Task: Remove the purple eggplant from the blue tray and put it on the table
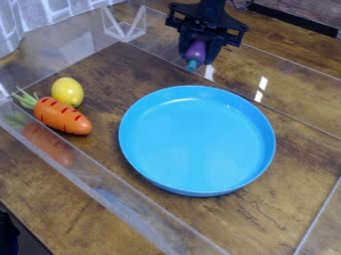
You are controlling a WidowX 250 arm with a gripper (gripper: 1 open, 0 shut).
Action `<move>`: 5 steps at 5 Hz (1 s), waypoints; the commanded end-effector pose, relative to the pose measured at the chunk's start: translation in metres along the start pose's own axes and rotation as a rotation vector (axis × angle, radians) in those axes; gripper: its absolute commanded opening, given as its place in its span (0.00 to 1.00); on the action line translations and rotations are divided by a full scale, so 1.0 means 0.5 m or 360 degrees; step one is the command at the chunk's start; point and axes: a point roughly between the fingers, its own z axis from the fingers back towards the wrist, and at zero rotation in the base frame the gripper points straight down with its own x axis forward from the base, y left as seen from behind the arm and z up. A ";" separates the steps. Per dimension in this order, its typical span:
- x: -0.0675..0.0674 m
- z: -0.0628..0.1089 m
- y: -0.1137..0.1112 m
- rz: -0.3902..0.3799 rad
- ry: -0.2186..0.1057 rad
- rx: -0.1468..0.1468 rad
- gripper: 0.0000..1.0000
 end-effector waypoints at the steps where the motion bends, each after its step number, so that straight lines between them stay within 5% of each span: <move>1: 0.029 0.046 0.050 0.0064 -0.0091 0.0018 0.00; 3: 0.023 0.052 0.117 0.0098 -0.0051 0.0133 0.00; 5: 0.046 0.012 0.175 0.0129 0.0011 0.0280 0.00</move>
